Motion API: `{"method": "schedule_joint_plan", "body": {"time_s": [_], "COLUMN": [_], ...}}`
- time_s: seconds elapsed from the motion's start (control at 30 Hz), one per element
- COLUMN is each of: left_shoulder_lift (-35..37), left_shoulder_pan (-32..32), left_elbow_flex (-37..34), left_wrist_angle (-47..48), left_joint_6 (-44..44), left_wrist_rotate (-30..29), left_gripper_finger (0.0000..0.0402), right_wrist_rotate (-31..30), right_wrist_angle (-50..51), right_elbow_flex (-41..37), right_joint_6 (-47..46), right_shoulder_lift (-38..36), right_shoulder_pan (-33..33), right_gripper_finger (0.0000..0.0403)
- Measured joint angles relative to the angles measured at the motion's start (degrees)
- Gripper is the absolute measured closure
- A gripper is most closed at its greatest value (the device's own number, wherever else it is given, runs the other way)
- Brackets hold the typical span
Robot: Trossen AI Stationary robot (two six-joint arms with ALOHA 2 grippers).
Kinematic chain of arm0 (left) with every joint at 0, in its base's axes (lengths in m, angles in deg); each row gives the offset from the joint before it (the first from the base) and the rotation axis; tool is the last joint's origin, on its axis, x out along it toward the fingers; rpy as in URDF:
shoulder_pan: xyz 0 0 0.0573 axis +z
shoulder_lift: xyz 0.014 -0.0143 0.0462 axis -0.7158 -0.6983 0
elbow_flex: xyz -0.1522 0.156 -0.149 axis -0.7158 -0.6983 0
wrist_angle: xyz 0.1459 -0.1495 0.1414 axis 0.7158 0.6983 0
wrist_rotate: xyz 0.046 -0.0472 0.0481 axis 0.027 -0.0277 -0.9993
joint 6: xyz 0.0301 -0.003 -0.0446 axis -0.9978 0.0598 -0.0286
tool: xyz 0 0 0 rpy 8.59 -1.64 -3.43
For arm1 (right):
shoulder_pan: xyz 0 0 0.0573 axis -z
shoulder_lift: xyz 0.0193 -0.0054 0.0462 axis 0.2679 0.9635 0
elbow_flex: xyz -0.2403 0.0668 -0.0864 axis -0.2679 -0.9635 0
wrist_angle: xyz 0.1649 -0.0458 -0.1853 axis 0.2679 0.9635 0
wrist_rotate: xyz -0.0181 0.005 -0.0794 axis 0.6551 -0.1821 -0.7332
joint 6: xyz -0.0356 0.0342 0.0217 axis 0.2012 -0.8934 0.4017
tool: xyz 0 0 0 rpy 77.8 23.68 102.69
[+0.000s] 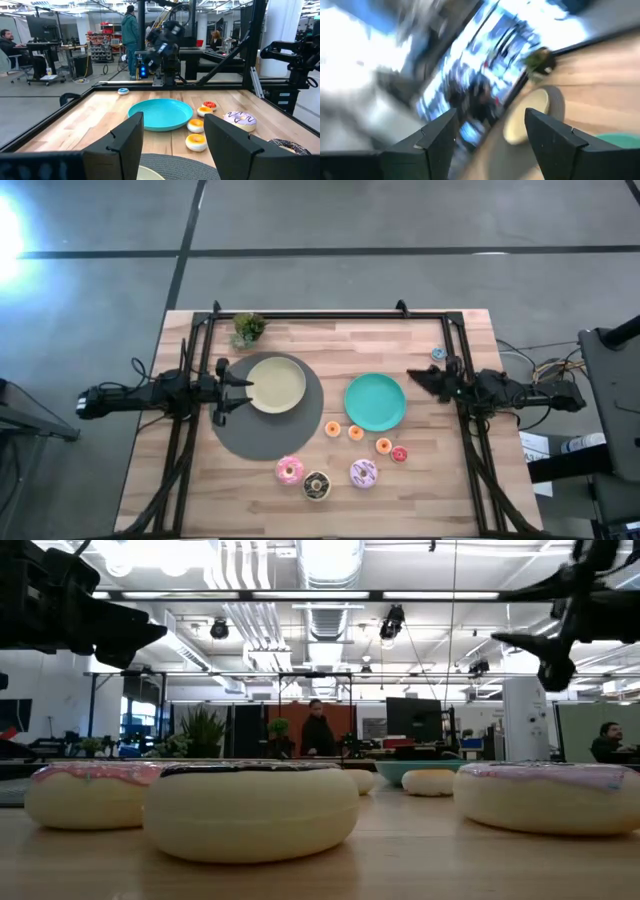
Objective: Pick & Place donuts
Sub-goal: Put the small blue donut on the light blue plate
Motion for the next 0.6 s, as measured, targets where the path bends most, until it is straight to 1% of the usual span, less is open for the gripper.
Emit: {"method": "schedule_joint_plan", "body": {"time_s": [0.07,0.13,0.23,0.33,0.5,0.6], "left_shoulder_lift": [-0.02,-0.02,-0.01,0.00,0.00,-0.02], "left_shoulder_pan": [0.00,0.02,0.01,0.01,-0.01,0.00], "left_elbow_flex": [0.00,0.00,-0.02,-0.02,-0.01,-0.02], "left_wrist_angle": [-0.01,0.01,0.01,0.00,-0.01,-0.01], "left_joint_6": [0.00,0.01,0.00,0.02,0.02,0.00], "left_wrist_rotate": [0.00,0.00,0.00,0.00,0.00,0.00], "left_gripper_finger": [0.0218,0.0218,0.0218,0.0218,0.0218,0.0218], "right_wrist_rotate": [-3.75,-7.34,-11.27,-12.86,-19.32,-30.64], "right_wrist_angle": [-0.09,0.07,-0.51,-1.42,-2.69,-3.30], "right_elbow_flex": [0.02,0.00,0.02,0.02,0.04,0.04], "right_joint_6": [-10.63,-15.92,-16.17,-17.45,-18.29,-19.72], "right_shoulder_lift": [0.00,0.00,0.06,0.11,1.07,3.48], "right_shoulder_pan": [0.02,0.02,0.02,0.02,0.00,0.09], "right_gripper_finger": [0.0179,0.0179,0.0179,0.0179,0.0179,0.0179]}}
